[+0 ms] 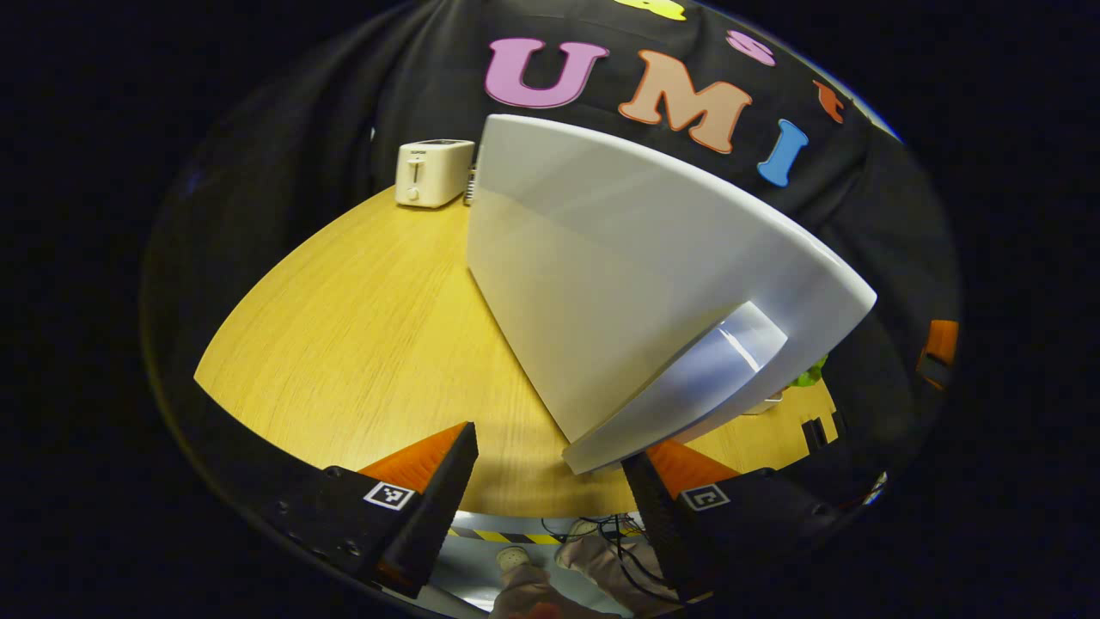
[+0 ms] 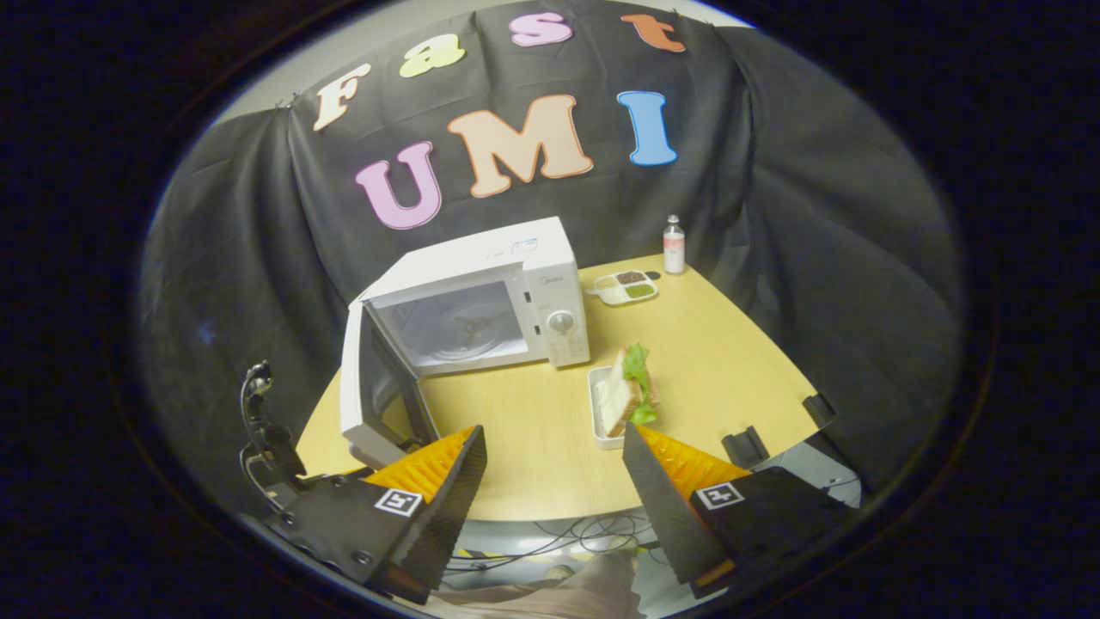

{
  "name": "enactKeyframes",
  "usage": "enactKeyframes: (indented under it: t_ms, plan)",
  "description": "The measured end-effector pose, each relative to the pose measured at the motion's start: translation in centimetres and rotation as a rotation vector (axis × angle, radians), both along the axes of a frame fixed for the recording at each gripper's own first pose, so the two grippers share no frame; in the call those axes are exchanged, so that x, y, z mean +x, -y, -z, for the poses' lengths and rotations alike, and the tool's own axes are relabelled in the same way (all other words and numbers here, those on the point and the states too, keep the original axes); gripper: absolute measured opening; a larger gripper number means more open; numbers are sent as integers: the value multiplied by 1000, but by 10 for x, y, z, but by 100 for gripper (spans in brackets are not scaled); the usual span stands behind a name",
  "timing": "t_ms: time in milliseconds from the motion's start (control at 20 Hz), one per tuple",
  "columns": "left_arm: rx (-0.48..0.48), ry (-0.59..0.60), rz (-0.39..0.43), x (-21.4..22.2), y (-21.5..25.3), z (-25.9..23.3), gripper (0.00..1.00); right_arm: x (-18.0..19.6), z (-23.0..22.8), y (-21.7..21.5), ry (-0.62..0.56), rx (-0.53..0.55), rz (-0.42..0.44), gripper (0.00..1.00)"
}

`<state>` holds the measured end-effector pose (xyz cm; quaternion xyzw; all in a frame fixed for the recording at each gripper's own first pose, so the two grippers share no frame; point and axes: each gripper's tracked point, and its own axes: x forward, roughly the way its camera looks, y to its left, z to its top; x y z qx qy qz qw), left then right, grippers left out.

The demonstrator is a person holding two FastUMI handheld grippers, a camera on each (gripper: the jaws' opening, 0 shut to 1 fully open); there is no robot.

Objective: Open the microwave oven with the left hand, put the food in, and close the microwave oven.

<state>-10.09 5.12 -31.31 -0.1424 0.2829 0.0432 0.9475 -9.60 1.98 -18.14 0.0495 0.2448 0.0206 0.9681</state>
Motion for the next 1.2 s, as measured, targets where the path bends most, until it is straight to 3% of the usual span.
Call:
enactKeyframes:
  t_ms: [650,700,750,850,900,950,1100,1150,1200]
  plan:
    - [13,18,-260,-69,-128,-7,94,-1,11,-29,-32,-13,-19,91]
    - [17,20,-285,-75,-136,-9,94,-1,14,-26,-41,-23,-13,99]
    - [23,24,-306,-80,-144,-13,94,1,19,-21,-54,-29,-4,99]
    - [52,31,-354,-90,-159,-20,94,4,28,-12,-86,-29,10,99]
    - [73,39,-383,-96,-166,-26,94,7,31,-8,-101,-29,17,91]
    - [98,52,-413,-100,-175,-34,94,10,35,-4,-120,-31,22,99]
    - [155,91,-495,-111,-185,-60,94,24,50,10,-189,-33,24,99]
    - [174,108,-529,-112,-189,-71,93,29,54,15,-212,-35,24,91]
    - [196,131,-564,-115,-192,-81,94,36,58,20,-231,-38,25,99]
